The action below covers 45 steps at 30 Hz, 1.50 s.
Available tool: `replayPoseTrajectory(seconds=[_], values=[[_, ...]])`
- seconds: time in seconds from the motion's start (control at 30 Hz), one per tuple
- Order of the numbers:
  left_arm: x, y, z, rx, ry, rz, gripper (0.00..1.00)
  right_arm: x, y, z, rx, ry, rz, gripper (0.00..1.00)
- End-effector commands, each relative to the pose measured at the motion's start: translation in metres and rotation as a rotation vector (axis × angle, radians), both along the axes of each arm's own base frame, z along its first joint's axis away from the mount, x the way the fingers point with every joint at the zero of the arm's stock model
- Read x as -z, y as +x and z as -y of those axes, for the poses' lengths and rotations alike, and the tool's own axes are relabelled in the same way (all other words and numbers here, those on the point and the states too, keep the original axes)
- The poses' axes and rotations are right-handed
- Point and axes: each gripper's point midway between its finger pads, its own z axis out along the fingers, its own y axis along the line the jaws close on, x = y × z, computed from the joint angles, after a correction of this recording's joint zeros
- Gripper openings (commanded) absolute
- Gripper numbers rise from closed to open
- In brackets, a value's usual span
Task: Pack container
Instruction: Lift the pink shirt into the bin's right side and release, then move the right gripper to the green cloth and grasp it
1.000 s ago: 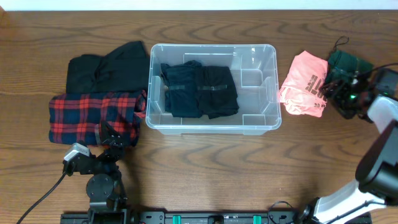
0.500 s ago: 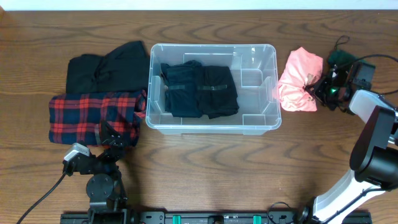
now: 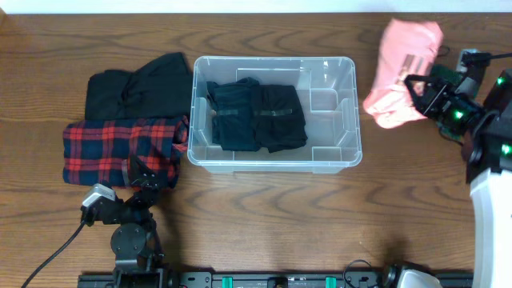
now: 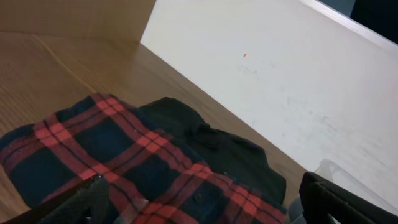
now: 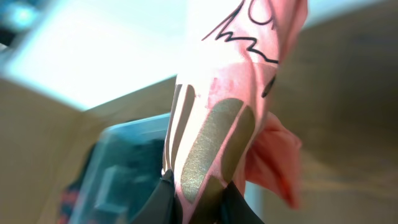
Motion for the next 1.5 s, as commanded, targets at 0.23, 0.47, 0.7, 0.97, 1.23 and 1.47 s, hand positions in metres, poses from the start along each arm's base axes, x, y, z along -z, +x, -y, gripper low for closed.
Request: replayPoseTrajectory(seconds=[0.23,0.47,0.7,0.97,1.23,1.47], values=[[0.016,-0.001,-0.002,-0.009,0.006,-0.050,0.98,0.064,-0.004,-0.109,-0.141,0.053,-0.267,0.01],[0.016,-0.001,-0.002,-0.009,0.006,-0.050,0.98,0.137,0.019,-0.141,-0.162,-0.008,-0.395,0.01],[0.016,-0.001,-0.002,-0.009,0.006,-0.050,0.98,0.140,0.041,-0.105,-0.058,-0.117,-0.332,0.49],[0.016,-0.001,-0.002,-0.009,0.006,-0.050,0.98,0.058,0.033,-0.027,0.045,-0.200,-0.146,0.72],[0.016,-0.001,-0.002,-0.009,0.006,-0.050,0.98,0.066,0.015,0.110,0.358,-0.199,-0.219,0.77],[0.016,-0.001,-0.002,-0.009,0.006,-0.050,0.98,0.137,0.010,0.200,0.549,-0.142,-0.392,0.86]])
